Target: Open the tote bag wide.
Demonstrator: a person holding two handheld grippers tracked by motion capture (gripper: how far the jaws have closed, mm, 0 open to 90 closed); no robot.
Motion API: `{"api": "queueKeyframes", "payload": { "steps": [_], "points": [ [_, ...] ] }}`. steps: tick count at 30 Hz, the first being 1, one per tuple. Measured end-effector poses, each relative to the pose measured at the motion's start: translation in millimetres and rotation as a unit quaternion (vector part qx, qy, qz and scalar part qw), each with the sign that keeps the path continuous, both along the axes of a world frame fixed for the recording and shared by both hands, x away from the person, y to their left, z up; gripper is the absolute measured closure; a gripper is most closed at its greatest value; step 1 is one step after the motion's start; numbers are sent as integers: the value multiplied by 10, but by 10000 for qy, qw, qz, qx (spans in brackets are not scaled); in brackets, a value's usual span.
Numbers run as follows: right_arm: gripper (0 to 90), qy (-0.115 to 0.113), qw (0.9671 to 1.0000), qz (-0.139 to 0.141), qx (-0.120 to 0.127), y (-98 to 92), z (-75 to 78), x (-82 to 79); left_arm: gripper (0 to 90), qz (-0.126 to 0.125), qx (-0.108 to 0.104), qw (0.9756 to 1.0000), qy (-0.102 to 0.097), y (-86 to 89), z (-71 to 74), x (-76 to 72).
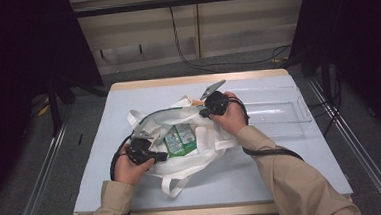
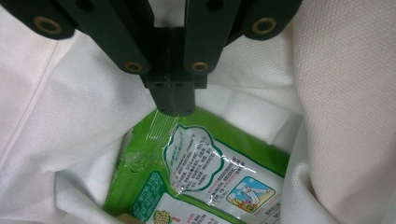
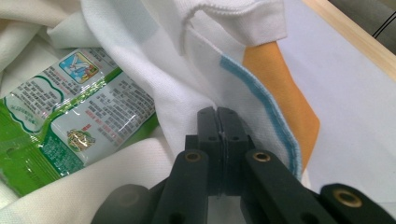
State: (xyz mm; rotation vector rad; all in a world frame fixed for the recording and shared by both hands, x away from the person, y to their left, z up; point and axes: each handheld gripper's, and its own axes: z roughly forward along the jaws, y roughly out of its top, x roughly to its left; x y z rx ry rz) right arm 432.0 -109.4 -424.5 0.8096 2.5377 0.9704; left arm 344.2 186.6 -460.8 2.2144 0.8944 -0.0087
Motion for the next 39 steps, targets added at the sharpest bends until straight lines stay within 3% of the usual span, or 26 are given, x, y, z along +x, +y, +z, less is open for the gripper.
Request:
{"api": "queueKeyframes", "payload": {
  "steps": [4,10,27,39],
  "points": [
    [900,76,10000,-3,5,-5,19,23,900,-13,-4,10000,-3,11,0,-7],
    [900,-67,9998,83,-154,-12,48,77,900,-6,-9,10000,23,21,-3,-13],
    [900,303,9993,229,-13,-94,-27,333,900,1,-40,10000,68,44,-20,-10],
    [900,519,9981,305,-165,-80,-214,454,900,-2,10,10000,74,21,-45,-17]
  ]
}}
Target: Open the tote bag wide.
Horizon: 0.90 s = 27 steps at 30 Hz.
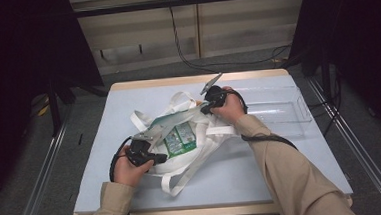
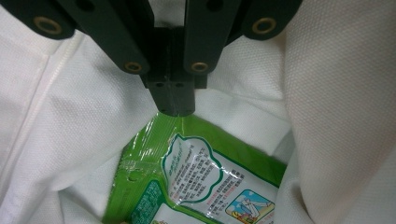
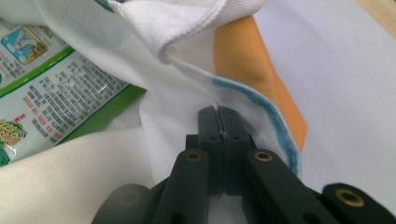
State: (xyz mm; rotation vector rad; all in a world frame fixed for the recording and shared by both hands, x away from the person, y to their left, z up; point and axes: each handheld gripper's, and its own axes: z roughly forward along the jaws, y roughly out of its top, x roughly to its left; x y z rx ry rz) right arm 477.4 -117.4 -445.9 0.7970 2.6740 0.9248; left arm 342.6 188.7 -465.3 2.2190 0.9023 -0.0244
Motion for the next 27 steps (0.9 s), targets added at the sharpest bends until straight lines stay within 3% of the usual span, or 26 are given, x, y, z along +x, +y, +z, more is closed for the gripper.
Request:
{"api": "queueKeyframes", "payload": {
  "steps": [6,11,16,20,27],
  "points": [
    [891,21,10000,-31,-24,0,11,-29,900,30,-17,10000,6,4,2,4],
    [812,-179,9998,88,56,-7,68,-97,887,60,-29,10000,-45,-5,29,12],
    [696,-283,9995,80,133,12,144,-202,791,82,-46,9999,-143,-23,66,25],
    [623,-517,9986,108,47,4,213,-287,745,61,4,9998,-172,-45,90,39],
    [604,-697,9972,-72,268,-95,329,-422,710,-9,54,9997,-257,-104,121,72]
  ]
}}
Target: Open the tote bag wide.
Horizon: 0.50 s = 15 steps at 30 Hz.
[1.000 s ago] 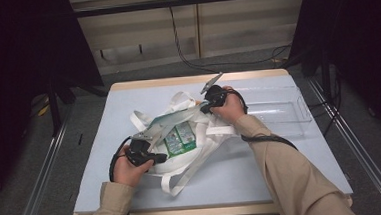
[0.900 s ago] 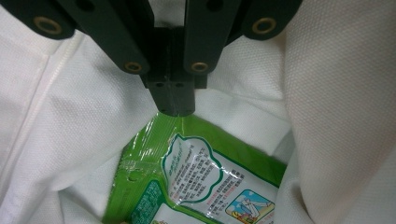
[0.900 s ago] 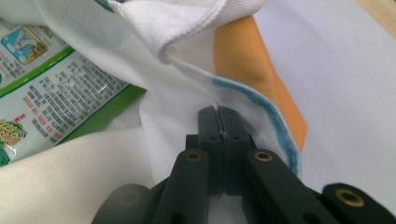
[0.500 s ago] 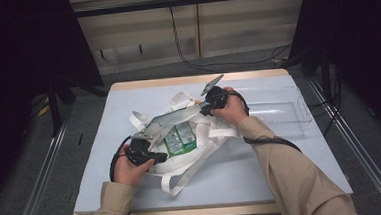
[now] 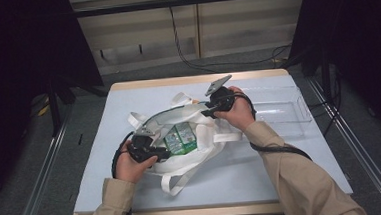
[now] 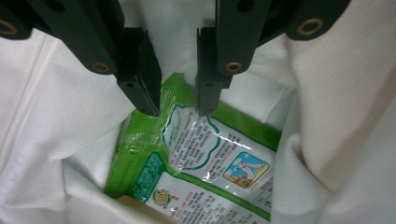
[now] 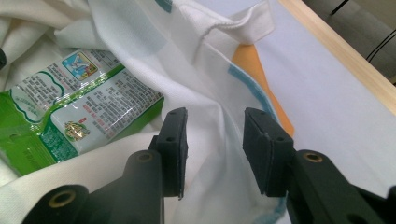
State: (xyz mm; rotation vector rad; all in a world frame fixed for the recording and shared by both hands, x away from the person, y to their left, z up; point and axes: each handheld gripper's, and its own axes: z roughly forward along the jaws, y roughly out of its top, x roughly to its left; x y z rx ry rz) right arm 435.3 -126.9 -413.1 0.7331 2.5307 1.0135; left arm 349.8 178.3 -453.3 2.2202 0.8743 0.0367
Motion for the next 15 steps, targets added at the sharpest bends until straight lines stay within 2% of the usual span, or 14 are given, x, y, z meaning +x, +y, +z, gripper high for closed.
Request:
{"api": "queueKeyframes", "payload": {
  "steps": [8,15],
  "points": [
    [596,-106,9998,-110,139,-64,139,-146,722,-126,4,9999,-23,-94,10,24],
    [596,-33,9995,169,264,44,206,-284,738,-158,0,9999,37,-120,-10,28]
  ]
}}
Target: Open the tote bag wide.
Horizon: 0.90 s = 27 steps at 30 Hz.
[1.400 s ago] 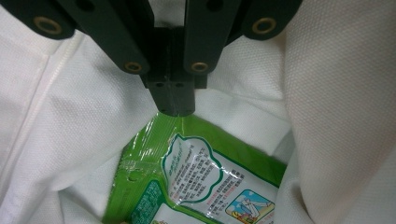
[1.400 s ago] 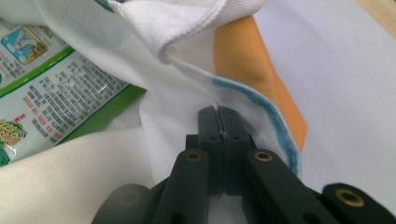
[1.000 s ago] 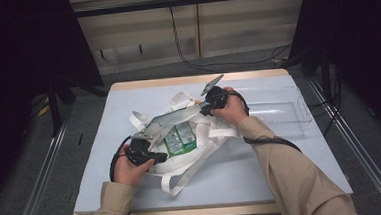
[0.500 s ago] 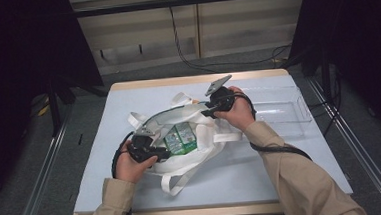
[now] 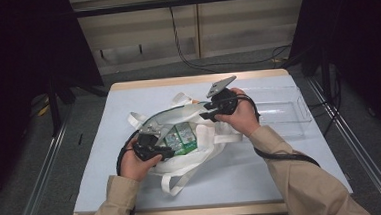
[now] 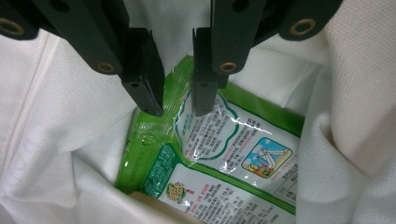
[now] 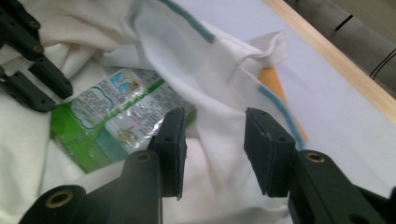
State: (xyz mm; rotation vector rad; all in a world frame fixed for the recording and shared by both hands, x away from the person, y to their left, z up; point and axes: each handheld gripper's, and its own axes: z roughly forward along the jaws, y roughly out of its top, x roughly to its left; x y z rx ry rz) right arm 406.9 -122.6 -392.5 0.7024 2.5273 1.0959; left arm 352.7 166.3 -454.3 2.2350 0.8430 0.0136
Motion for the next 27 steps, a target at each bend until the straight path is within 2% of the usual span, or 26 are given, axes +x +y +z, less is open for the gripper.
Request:
{"api": "queueKeyframes", "payload": {
  "steps": [2,4,9,12,14,18,23,26,27],
  "points": [
    [598,104,9998,95,133,71,-37,-62,739,-6,-2,10000,-11,0,1,-2],
    [638,91,9996,260,27,130,-80,-114,747,-10,-14,10000,-1,-2,-3,-5],
    [718,225,9985,489,65,221,-194,-204,782,-17,-33,10000,-38,2,-3,-10],
    [734,236,9979,609,-34,287,-231,-261,796,-44,-39,10000,-5,0,-8,-7],
    [789,249,9971,720,-76,335,-261,-297,802,-52,-15,10000,-6,-3,-14,-8],
    [786,320,9960,813,-176,447,-376,-385,810,-61,-19,10000,15,-7,-20,-10],
    [813,409,9945,945,-169,547,-501,-426,851,-75,-47,9999,67,-13,-26,-14],
    [850,413,9925,1055,-467,600,-557,-451,863,-68,-57,9999,92,-12,-35,-13],
    [868,419,9928,1018,-482,600,-575,-460,863,-70,-62,9999,85,-10,-35,-13]
  ]
}}
